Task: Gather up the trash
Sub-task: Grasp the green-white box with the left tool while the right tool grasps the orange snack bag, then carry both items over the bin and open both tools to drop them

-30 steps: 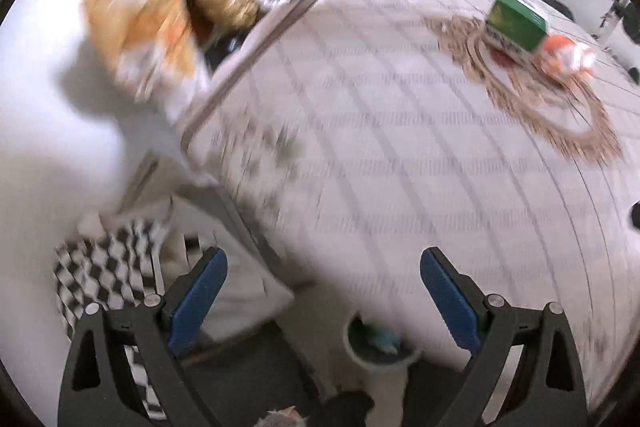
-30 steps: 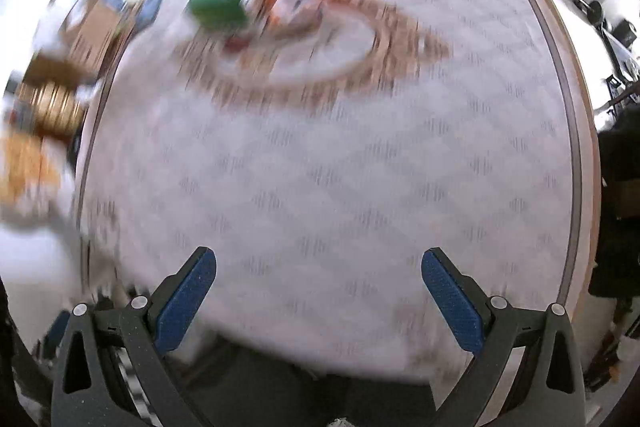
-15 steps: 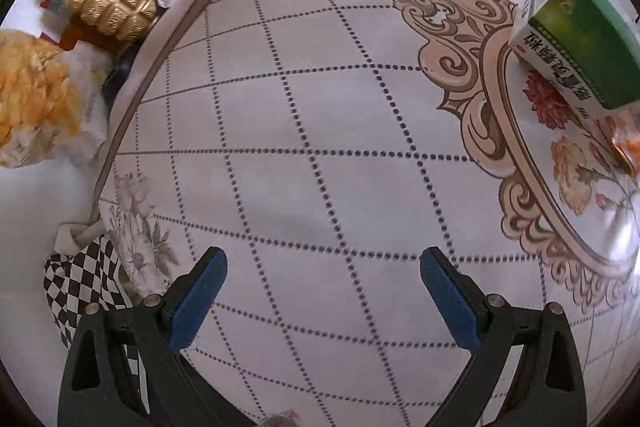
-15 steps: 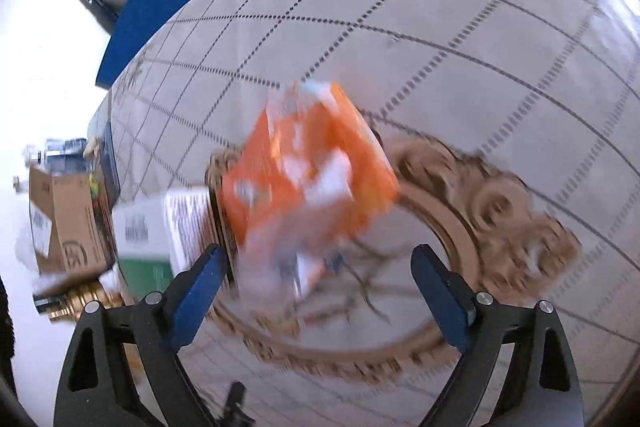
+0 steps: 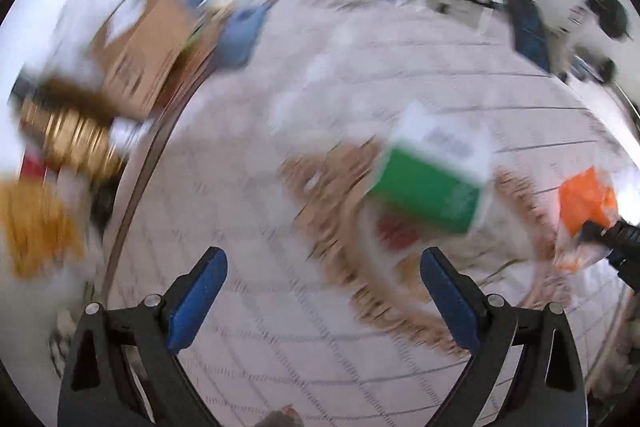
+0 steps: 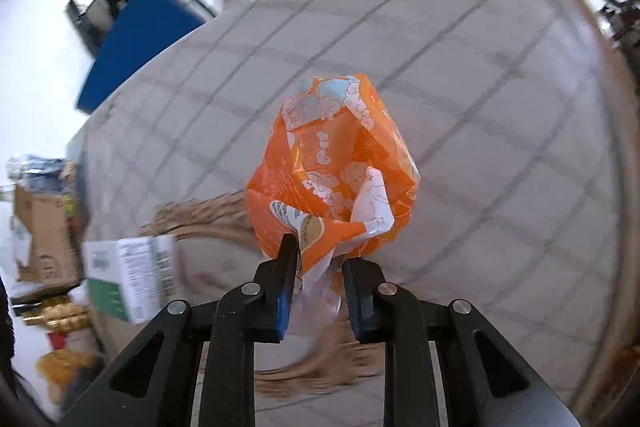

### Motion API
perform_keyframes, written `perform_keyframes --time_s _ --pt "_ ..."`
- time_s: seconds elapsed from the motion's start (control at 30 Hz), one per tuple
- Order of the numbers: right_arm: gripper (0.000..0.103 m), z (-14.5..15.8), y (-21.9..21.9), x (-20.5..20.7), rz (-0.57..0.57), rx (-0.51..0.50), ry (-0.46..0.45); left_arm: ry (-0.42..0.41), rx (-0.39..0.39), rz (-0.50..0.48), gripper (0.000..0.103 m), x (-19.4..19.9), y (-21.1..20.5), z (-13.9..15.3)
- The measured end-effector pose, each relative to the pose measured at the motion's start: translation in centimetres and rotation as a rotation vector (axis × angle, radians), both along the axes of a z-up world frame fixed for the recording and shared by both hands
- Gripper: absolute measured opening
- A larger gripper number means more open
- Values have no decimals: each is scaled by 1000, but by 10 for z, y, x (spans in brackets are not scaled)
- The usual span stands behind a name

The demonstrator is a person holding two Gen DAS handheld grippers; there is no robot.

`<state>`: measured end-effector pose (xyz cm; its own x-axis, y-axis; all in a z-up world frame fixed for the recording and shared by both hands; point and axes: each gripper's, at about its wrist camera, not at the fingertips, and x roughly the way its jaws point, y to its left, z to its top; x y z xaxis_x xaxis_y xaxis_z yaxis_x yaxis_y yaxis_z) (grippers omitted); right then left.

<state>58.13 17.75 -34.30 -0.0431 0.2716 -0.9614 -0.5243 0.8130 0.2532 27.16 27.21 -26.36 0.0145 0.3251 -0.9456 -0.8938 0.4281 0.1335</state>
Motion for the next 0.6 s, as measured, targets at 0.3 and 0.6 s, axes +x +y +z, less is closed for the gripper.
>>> perform_keyframes --time_s 0.3,0.6 --pt "24 -7 -16 45 -50 -38 -6 144 -162 -224 99 74 31 -55" --pt "24 -10 -12 47 -41 -38 -2 222 -193 -264 98 88 44 -87"
